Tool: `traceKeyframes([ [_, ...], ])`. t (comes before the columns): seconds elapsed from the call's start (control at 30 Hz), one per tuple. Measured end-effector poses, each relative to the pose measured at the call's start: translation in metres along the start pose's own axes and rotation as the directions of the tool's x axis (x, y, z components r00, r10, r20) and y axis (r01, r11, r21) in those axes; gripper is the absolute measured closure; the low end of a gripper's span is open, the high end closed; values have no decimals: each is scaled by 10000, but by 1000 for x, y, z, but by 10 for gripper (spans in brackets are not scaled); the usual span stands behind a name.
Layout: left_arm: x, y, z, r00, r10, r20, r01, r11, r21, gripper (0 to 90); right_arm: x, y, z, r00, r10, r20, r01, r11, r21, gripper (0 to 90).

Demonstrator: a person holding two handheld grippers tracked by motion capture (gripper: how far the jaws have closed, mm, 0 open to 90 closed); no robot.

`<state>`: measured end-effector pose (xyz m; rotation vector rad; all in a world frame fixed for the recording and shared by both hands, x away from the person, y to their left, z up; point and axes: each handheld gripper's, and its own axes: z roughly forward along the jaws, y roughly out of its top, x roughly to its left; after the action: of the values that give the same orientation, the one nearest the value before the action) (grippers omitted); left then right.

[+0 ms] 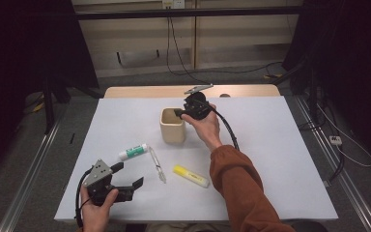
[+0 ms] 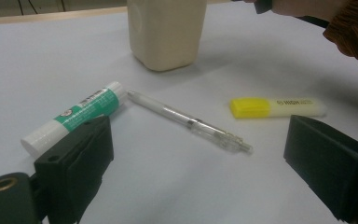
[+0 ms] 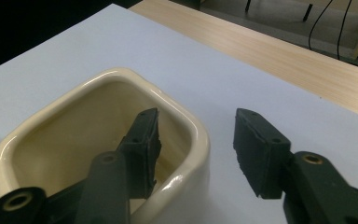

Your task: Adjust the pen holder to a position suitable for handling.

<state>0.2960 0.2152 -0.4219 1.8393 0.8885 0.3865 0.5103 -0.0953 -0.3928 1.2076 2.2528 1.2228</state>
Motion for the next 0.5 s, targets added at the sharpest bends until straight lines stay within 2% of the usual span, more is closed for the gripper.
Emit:
traceKeyframes([
  [0.27, 0, 0, 0, 10000, -15, 3, 15, 10000, 20, 81, 1, -2, 5, 9998, -38, -178, 39, 10000, 92, 615],
  [0.33, 0, 0, 0, 10000, -16, -8, 16, 10000, 14, 81, 1, -2, 5, 9994, -26, -335, 26, 10000, 9, 682],
  [0.5, 0, 0, 0, 10000, -7, -1, 7, 10000, 32, 81, 1, -1, 3, 9991, 53, -409, -50, 10000, 73, 693],
])
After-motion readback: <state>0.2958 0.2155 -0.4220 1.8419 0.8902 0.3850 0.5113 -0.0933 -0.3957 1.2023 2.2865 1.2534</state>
